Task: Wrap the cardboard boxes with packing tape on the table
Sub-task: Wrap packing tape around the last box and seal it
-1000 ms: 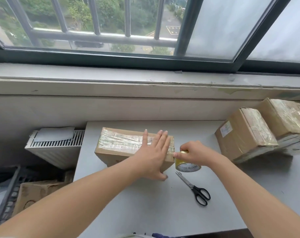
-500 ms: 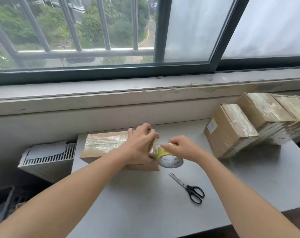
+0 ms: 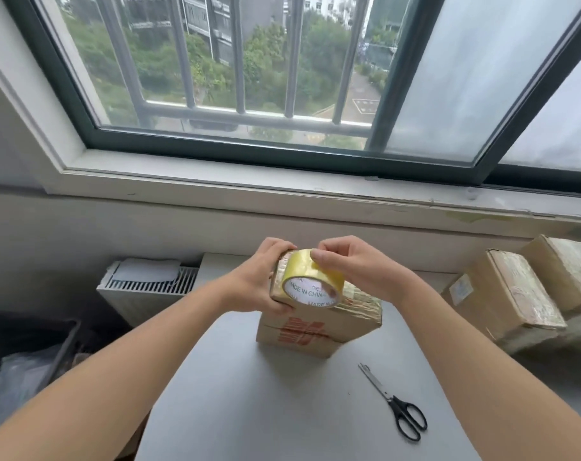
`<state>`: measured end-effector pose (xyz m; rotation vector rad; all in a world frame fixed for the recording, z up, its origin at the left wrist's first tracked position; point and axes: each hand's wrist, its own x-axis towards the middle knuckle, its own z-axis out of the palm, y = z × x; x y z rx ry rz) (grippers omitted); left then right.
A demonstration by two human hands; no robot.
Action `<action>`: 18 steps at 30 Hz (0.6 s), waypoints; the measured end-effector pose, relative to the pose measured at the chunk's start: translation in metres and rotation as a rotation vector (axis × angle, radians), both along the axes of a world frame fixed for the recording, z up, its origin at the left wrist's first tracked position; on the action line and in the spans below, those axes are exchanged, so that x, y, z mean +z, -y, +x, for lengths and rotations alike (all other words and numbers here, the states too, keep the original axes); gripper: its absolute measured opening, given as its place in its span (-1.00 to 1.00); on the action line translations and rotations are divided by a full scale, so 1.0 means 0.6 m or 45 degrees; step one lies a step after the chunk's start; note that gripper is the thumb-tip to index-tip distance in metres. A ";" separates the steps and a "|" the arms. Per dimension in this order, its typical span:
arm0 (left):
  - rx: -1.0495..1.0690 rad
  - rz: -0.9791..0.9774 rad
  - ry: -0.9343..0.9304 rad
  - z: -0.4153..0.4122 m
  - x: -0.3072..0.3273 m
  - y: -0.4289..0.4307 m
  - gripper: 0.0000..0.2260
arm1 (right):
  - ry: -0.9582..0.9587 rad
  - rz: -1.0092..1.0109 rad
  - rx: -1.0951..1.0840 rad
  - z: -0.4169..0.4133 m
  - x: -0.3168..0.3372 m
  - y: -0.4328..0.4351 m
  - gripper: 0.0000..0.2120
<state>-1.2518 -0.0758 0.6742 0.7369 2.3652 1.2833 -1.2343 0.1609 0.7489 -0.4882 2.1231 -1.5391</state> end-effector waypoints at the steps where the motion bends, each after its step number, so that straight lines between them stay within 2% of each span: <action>1: 0.009 0.018 0.035 0.000 -0.002 0.007 -0.12 | -0.034 0.080 0.022 -0.004 0.007 0.005 -0.57; 6: 0.103 0.117 0.197 -0.002 -0.013 0.050 -0.14 | -0.280 0.628 -0.031 -0.025 0.066 -0.043 -0.52; 9: 0.147 0.139 0.231 -0.005 -0.017 0.080 -0.13 | -0.258 0.739 -0.137 -0.018 0.079 -0.115 -0.47; 13: 0.097 0.105 0.254 -0.006 -0.014 0.079 -0.12 | -0.243 0.956 -0.229 0.002 0.032 -0.159 -0.48; 18: 0.072 0.071 0.247 -0.009 -0.010 0.070 -0.12 | -0.214 0.933 -0.336 0.014 -0.022 -0.173 -0.51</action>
